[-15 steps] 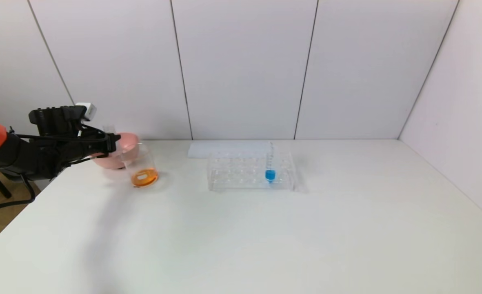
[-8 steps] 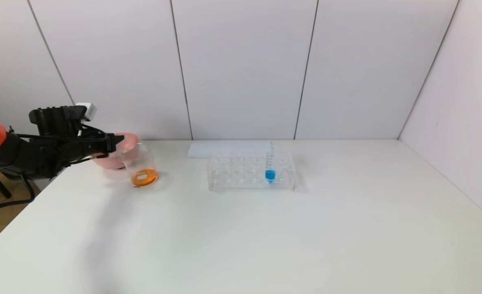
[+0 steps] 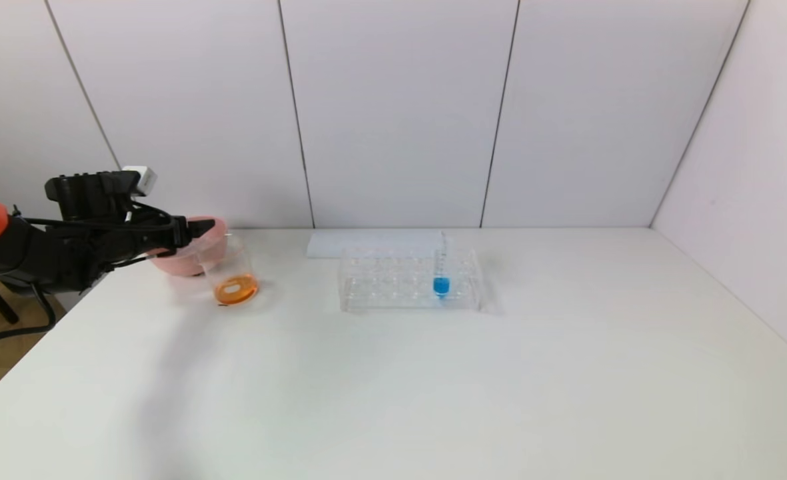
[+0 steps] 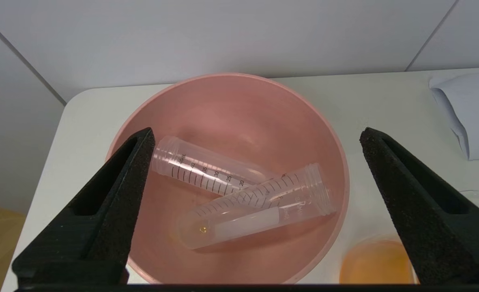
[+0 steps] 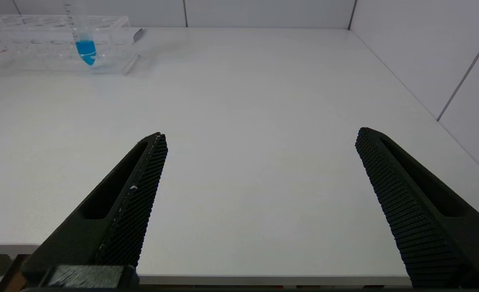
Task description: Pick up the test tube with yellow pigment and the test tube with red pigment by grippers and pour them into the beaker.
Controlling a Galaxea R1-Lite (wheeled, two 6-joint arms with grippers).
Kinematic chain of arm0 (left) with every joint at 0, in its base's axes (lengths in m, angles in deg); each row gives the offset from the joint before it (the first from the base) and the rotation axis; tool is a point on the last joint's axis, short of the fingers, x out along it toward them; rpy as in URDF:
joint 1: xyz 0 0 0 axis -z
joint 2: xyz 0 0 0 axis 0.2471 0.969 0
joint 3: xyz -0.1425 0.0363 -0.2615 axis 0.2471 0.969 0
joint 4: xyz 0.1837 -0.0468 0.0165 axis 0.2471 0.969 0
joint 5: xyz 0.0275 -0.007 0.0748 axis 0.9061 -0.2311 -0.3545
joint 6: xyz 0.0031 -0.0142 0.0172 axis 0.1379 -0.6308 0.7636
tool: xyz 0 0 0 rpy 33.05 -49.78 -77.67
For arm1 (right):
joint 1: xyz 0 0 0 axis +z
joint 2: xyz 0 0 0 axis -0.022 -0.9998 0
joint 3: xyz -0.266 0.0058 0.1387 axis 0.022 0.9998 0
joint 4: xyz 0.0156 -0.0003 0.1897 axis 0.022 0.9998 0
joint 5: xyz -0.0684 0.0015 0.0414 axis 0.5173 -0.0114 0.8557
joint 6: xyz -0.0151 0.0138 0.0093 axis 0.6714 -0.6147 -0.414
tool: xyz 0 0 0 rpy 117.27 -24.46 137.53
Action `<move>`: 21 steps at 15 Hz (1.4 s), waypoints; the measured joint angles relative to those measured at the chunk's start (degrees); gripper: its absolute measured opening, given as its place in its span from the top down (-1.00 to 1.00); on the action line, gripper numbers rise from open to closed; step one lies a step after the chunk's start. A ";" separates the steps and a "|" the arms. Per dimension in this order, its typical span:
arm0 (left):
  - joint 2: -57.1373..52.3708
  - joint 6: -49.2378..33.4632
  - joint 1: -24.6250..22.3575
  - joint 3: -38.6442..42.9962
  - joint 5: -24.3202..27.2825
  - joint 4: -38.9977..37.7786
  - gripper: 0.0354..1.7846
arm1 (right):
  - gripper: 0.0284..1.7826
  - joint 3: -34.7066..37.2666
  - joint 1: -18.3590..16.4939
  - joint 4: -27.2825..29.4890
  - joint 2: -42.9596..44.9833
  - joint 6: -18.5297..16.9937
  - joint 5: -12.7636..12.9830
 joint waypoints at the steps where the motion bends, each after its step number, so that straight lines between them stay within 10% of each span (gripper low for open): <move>1: -0.27 0.02 0.00 0.11 0.00 -0.02 -0.98 | -0.91 0.00 0.00 0.00 0.00 0.00 0.01; 15: -24.66 1.24 -2.82 16.15 -0.17 1.38 -0.98 | -0.91 -0.02 0.00 0.00 0.00 0.00 -0.02; 21: -47.57 4.96 -5.75 22.42 1.35 14.34 -0.98 | -0.91 -0.02 0.00 0.00 0.00 0.00 0.01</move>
